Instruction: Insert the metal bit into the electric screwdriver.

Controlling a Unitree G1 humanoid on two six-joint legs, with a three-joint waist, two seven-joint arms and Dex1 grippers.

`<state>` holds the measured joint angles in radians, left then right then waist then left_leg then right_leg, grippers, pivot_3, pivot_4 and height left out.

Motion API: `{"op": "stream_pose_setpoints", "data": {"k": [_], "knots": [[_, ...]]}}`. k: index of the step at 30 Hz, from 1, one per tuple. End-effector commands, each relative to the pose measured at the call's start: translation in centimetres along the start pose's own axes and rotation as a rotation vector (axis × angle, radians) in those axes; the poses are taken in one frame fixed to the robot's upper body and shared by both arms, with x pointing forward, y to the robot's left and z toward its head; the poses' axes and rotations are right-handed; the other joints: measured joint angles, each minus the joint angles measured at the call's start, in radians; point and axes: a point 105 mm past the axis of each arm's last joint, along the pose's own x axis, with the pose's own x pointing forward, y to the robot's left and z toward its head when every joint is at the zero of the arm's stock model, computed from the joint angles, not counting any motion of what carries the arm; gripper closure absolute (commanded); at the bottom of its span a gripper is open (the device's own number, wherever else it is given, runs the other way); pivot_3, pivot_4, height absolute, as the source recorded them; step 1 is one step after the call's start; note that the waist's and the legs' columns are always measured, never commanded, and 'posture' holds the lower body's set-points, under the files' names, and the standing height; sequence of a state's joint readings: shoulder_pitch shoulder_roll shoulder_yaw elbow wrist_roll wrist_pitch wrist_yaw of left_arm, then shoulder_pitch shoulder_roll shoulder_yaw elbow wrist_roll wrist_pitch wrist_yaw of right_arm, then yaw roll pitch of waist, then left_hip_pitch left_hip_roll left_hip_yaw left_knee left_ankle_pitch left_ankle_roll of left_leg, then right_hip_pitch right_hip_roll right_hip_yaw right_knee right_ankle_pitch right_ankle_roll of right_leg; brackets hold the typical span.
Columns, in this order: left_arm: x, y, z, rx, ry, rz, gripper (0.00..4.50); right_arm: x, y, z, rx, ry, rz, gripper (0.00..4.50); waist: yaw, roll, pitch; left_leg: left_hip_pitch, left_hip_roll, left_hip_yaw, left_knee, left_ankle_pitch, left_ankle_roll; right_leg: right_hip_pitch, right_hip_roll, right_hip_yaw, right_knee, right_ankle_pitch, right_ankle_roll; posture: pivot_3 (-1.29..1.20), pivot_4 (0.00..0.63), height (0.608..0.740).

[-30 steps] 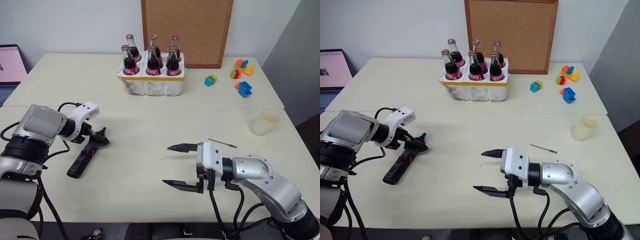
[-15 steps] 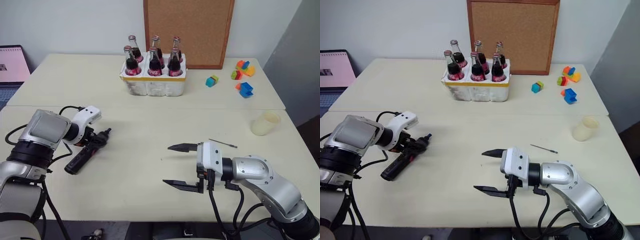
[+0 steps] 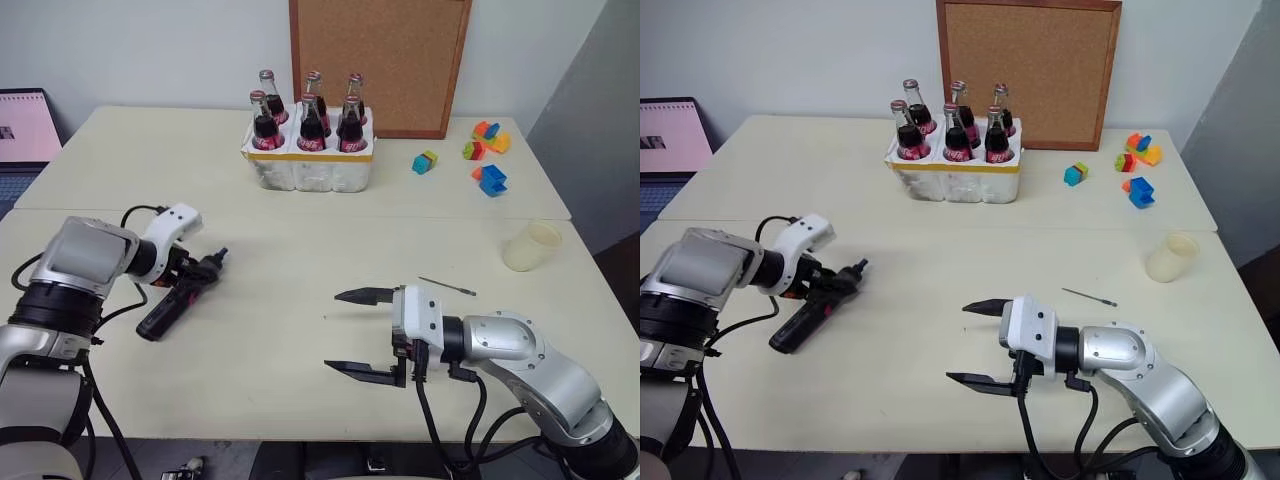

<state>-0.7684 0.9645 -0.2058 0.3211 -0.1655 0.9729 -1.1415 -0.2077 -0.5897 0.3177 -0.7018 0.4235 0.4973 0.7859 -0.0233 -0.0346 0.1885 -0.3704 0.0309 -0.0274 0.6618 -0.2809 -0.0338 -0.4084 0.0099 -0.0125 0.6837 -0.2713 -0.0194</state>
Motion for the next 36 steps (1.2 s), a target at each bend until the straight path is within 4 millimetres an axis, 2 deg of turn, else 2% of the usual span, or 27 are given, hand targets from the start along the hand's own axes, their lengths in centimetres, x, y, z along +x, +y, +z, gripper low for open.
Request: {"op": "stream_pose_setpoints", "data": {"k": [1, 9, 12, 19, 21, 27, 36], "knots": [[-1.7, -0.8, 2.4, 0.059, -0.100, -0.008, 2.79, -0.5, -0.2, 1.2, -0.031, -0.033, 0.004, 0.00, -0.001, 0.000, 0.000, 0.000, 0.000, 0.000, 0.000, 0.000, 0.000, 0.000, 0.000, 0.000, 0.000, 0.000, 0.000, 0.00, 0.150, 0.740], [-0.8, -1.6, 0.0, 0.121, -0.010, -0.012, 2.79, -0.5, -0.5, 1.1, -0.032, -0.023, 0.028, 0.00, -0.006, 0.000, 0.000, -0.001, 0.000, 0.000, 0.000, 0.000, 0.000, -0.001, -0.001, 0.001, -0.001, 0.000, 0.000, 0.00, 0.150, 0.740], [0.3, -2.2, -1.5, 0.225, 0.082, -0.038, 2.79, -0.4, -0.4, 0.9, -0.024, -0.016, 0.045, 0.00, -0.005, 0.000, 0.000, -0.001, -0.001, 0.001, 0.000, 0.000, 0.000, -0.001, -0.001, 0.000, -0.001, 0.000, 0.000, 0.00, 0.150, 0.740], [1.7, -2.6, -1.7, 0.319, 0.145, -0.055, 2.80, -0.6, -0.3, 0.8, -0.018, -0.007, 0.051, 0.00, -0.003, 0.000, 0.000, -0.001, -0.001, 0.001, 0.000, 0.000, 0.000, -0.001, -0.001, 0.001, -0.001, 0.000, 0.000, 0.00, 0.150, 0.740], [2.0, -2.5, -1.9, 0.331, 0.164, -0.057, 2.10, -0.6, -0.3, 0.9, -0.017, -0.007, 0.048, 0.00, -0.003, 0.000, 0.000, -0.001, -0.001, 0.001, 0.000, 0.000, 0.000, -0.001, -0.001, 0.001, -0.001, 0.000, 0.000, 0.00, 0.150, 0.740], [2.4, -2.9, -1.0, 0.378, 0.159, -0.085, 1.00, -0.8, -0.1, 1.0, -0.015, -0.004, 0.043, 0.00, -0.003, 0.000, 0.000, -0.001, -0.001, 0.001, 0.000, 0.000, 0.000, -0.001, 0.000, 0.000, 0.000, 0.000, 0.000, 0.00, 0.150, 0.740], [3.1, -2.6, -0.1, 0.418, 0.185, -0.101, 1.00, -0.8, 0.0, 0.8, -0.014, 0.007, 0.041, 0.00, -0.003, 0.000, 0.000, -0.001, -0.001, 0.001, 0.001, 0.000, 0.000, -0.001, 0.001, 0.001, 0.000, 0.000, 0.000, 0.00, 0.150, 0.740]]}}
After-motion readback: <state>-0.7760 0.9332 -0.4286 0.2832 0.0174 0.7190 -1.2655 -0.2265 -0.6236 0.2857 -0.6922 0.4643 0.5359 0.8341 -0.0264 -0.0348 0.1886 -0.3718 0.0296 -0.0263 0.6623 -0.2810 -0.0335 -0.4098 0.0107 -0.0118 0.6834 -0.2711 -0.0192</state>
